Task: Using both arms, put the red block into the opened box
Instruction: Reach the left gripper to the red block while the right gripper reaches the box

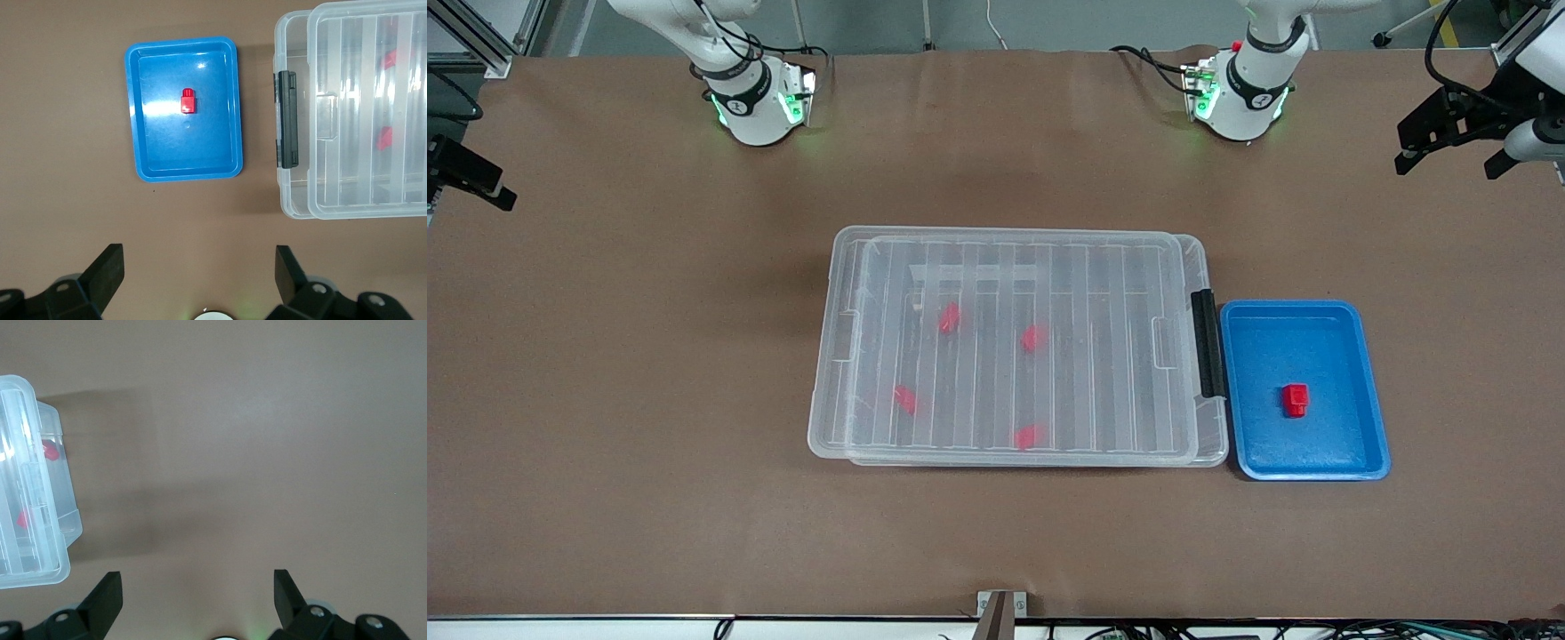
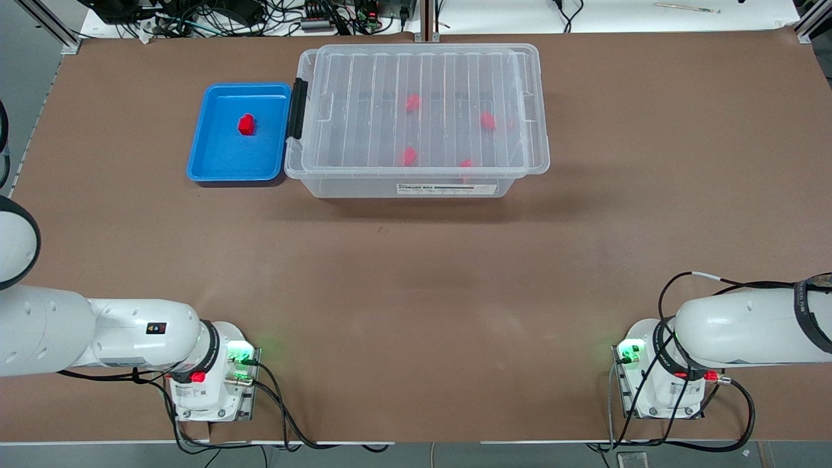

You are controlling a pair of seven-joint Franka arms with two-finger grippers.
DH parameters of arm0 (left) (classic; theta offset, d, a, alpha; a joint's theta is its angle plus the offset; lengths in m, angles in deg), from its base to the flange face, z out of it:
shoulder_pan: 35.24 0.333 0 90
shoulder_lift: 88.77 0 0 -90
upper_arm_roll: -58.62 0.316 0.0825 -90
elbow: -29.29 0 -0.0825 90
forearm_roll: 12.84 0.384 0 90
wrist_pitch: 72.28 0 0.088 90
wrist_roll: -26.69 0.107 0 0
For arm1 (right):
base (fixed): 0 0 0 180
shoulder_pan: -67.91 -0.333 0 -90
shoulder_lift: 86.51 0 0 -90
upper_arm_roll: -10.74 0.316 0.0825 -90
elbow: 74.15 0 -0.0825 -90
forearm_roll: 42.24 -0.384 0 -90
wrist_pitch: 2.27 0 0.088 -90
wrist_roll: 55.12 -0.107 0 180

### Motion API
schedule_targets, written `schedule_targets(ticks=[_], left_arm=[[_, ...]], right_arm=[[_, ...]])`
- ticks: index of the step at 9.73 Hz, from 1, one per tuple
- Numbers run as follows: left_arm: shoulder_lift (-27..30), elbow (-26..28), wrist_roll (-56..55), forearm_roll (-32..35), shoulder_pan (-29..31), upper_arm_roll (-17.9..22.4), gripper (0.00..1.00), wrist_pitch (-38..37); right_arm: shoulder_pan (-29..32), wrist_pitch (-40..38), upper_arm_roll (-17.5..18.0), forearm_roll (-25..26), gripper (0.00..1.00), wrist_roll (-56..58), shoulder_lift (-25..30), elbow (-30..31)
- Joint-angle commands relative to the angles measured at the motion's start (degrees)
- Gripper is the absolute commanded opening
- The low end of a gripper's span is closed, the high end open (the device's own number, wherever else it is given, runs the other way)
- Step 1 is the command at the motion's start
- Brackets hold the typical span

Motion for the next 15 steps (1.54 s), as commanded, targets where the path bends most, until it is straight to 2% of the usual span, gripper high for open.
schedule_targets(ticks=[1, 3, 4, 5, 7, 8, 10, 11, 12, 15], left_arm=[[-1.34, -0.12, 0.77, 1.22, -0.01, 0.05, 1.0, -0.68], [-3.52, -0.03, 1.03, 1.57, 0.17, 0.41, 1.0, -0.59], [-6.32, -0.03, 1.03, 1.66, 0.26, 0.58, 1.0, 0.8], [-8.87, 0.67, 0.95, 3.05, 0.17, 0.67, 1.0, 4.47], [-13.19, 7.14, -0.37, 4.39, 0.26, 0.67, 1.0, 15.94], [-14.86, 10.75, -0.37, 4.47, 1.3, 0.67, 1.0, 23.15], [-22.65, 12.02, -0.37, 4.91, 1.49, 0.67, 1.0, 31.63], [-26.35, 11.93, -0.37, 5.44, 1.84, 0.67, 1.0, 34.79], [-30.22, 12.01, -0.37, 5.7, 2.71, 0.58, 1.0, 38.74], [-37.88, 11.66, -0.11, 5.71, 3.42, 0.67, 1.0, 46.59]], right_arm=[[0.3, -0.09, 0.02, 0.05, 1.0, 0.71, -0.21, -0.46], [0.3, -0.09, 0.02, 0.05, 1.0, 0.71, -0.21, -0.46], [0.22, 0.0, 0.02, 0.05, 1.0, 0.62, -0.21, -0.38], [-0.04, 0.26, 0.02, -0.03, 1.0, 0.62, -0.3, -0.37], [-4.06, 1.4, 1.16, -0.03, 1.0, -0.16, -1.0, 0.24], [-8.79, 2.27, 1.17, 0.05, 1.0, -1.56, -3.27, 0.59], [-14.96, 5.43, 1.34, -1.08, 1.0, -3.94, -10.54, 0.68], [-16.99, 8.23, 1.25, -3.87, 1.0, -4.64, -14.41, 0.77], [-18.66, 11.13, 1.25, -4.16, 1.0, -7.78, -17.15, 1.38], [-22.45, 30.16, 1.34, -4.16, 1.0, -9.05, -18.84, 12.94]])
